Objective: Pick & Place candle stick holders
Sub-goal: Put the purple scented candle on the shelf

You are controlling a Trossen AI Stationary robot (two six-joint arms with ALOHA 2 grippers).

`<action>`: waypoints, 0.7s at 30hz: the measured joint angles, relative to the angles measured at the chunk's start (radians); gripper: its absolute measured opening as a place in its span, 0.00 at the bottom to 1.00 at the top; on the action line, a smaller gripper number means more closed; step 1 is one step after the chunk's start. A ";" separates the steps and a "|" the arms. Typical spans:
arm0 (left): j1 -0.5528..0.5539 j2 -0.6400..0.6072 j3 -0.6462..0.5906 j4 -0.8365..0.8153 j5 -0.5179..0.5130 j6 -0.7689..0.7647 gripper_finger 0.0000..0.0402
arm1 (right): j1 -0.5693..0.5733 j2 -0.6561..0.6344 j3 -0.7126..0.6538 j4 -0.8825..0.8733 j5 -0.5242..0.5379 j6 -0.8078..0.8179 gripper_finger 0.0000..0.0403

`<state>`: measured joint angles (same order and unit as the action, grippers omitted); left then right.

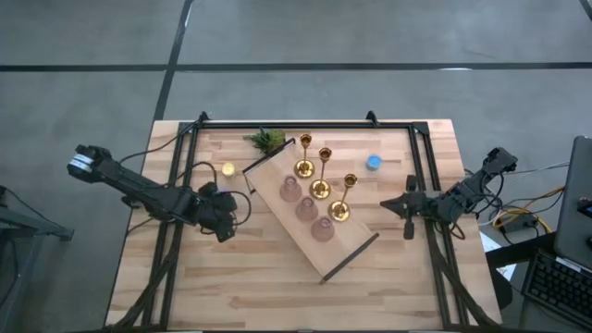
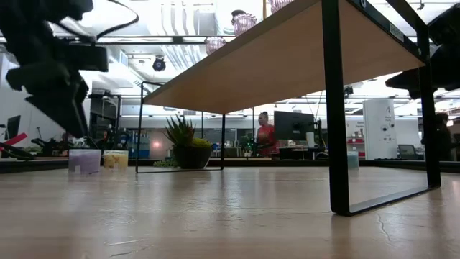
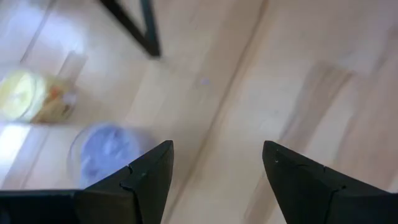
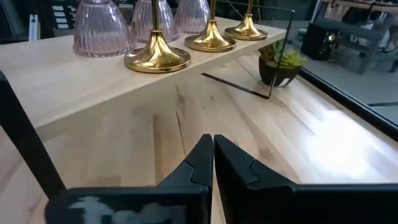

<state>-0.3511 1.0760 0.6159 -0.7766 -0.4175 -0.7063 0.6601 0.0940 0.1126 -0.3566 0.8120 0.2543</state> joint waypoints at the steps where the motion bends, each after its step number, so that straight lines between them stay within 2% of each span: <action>1: 0.000 0.003 0.000 -0.020 0.000 -0.010 0.62 | 0.000 0.000 -0.001 -0.002 0.000 0.007 0.02; 5: 0.000 0.019 0.000 -0.063 0.001 -0.018 0.62 | 0.000 -0.001 -0.001 0.001 0.000 0.072 0.02; 12: 0.000 0.067 0.000 -0.104 0.002 0.079 0.61 | 0.000 0.000 -0.001 0.001 0.000 0.082 0.02; 17: 0.000 0.104 0.000 -0.107 -0.006 0.129 0.54 | 0.000 -0.001 -0.001 0.001 0.000 0.082 0.02; 21: 0.000 0.132 0.000 -0.118 -0.060 0.130 0.49 | 0.001 -0.001 -0.001 0.001 0.000 0.043 0.02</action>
<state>-0.3511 1.2082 0.6155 -0.8949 -0.4776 -0.5766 0.6607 0.0933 0.1112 -0.3553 0.8116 0.2976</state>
